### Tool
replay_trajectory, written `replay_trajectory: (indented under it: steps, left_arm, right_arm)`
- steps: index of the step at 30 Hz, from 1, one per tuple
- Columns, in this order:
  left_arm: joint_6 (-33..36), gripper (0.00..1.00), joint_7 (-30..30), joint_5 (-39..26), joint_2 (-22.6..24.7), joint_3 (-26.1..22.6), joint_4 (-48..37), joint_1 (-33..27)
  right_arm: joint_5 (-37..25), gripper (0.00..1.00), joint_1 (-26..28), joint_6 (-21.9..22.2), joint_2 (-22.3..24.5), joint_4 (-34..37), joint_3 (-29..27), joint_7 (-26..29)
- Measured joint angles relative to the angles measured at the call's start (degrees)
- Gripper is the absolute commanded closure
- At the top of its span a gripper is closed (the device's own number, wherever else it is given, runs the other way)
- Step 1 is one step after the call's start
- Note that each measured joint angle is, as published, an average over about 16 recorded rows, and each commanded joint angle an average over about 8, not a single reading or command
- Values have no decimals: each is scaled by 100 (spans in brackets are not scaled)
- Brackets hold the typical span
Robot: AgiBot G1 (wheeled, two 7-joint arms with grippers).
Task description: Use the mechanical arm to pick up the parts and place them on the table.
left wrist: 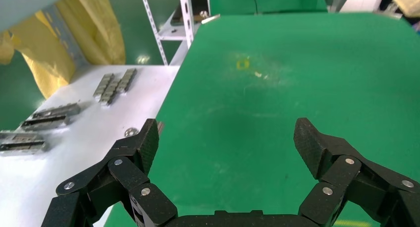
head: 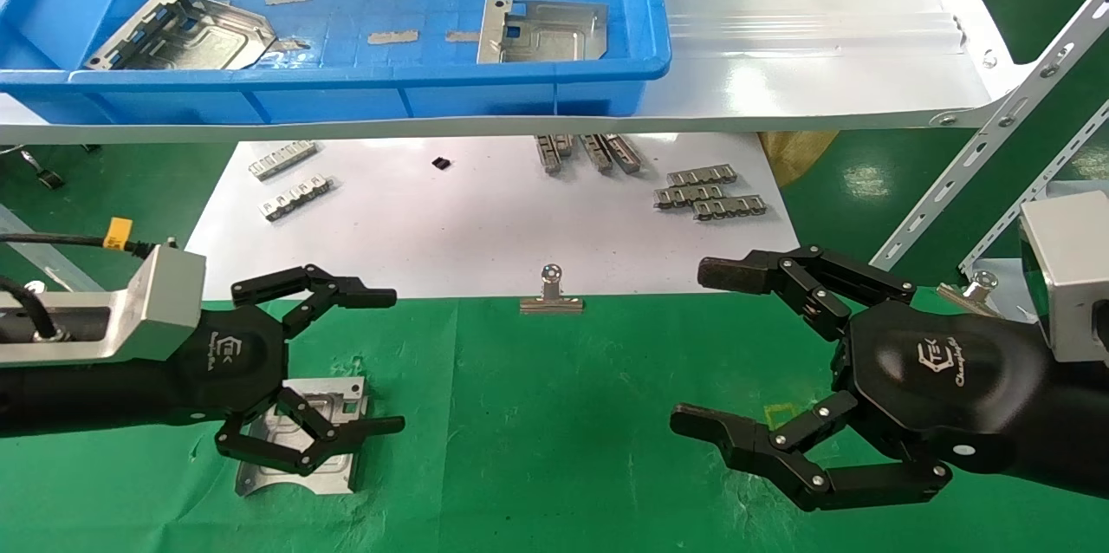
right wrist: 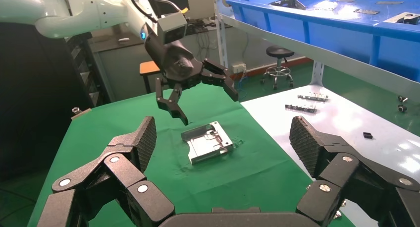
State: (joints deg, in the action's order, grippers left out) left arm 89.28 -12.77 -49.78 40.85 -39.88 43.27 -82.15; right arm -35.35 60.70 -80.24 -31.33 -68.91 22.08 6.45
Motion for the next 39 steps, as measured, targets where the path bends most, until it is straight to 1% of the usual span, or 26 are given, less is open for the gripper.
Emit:
replay_trajectory:
  steps: [28, 34, 39]
  left_arm:
    - [-291, 0, 1905, 641, -473, 1933, 2455, 1667]
    - [-340, 0, 2224, 755, -555, 2272, 2885, 1960]
    - [-365, 0, 2369, 814, -596, 2437, 3092, 2103]
  right_arm:
    - [0, 0, 0, 0, 0, 0, 0, 0]
    - [0, 0, 0, 1, 0, 1, 0, 0]
    - [0, 0, -1, 1, 0, 1, 0, 0]
